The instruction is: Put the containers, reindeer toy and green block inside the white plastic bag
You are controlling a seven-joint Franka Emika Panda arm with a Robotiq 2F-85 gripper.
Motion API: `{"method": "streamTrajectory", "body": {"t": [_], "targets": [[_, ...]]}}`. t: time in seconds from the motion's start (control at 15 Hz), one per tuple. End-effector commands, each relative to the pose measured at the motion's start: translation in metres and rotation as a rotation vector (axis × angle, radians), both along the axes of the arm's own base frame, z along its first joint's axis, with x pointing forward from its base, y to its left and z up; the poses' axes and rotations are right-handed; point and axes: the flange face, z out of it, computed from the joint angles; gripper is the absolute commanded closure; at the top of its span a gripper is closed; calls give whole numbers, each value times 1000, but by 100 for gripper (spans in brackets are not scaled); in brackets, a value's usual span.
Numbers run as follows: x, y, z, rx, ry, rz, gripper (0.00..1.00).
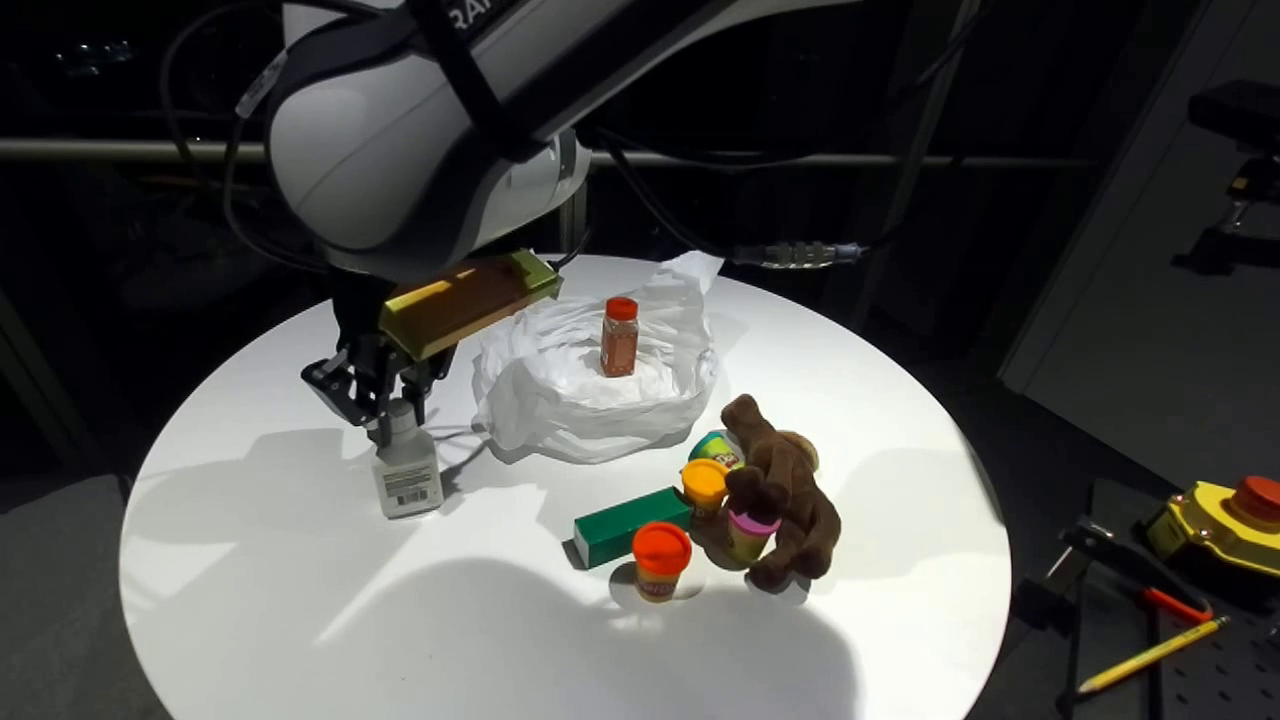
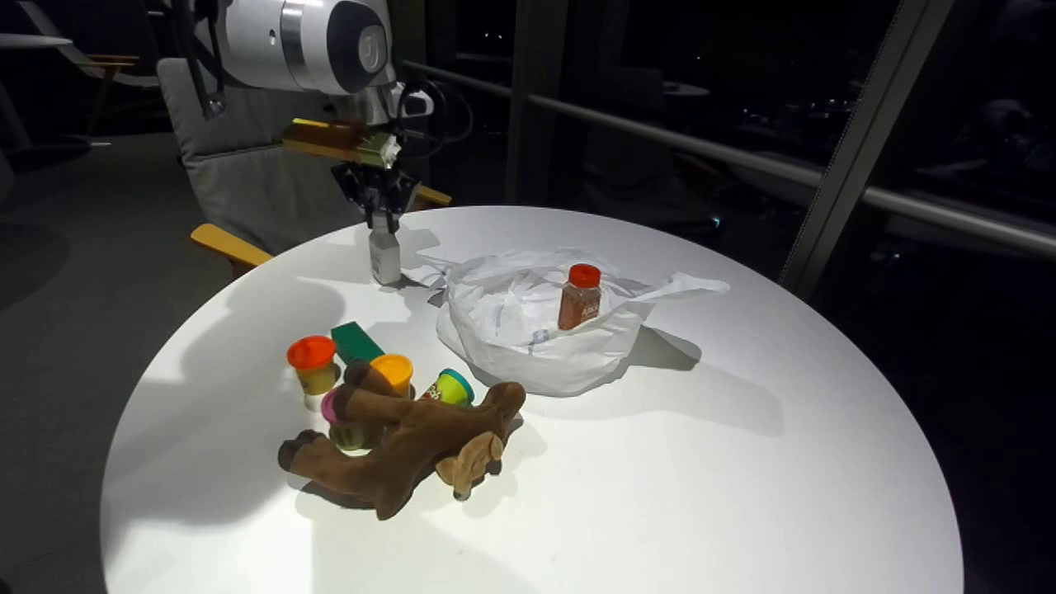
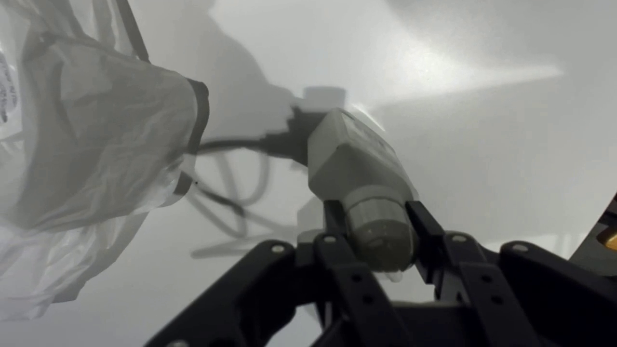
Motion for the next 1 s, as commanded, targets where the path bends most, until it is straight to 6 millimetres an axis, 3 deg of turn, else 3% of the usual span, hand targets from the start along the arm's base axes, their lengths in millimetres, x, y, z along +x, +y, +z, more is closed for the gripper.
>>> {"method": "streamTrajectory", "body": {"t": [0.0, 0.07, 0.33, 0.47, 0.67, 0.93], "targets": [[8, -14, 53, -35, -54, -37, 86], [12, -24, 69, -45, -76, -52, 86], [21, -94, 133, -96, -147, -149, 86], [20, -138, 149, -114, -147, -204, 86], [9, -201, 147, -121, -108, -283, 86], [-9, -257, 121, -119, -30, -356, 86]]}}
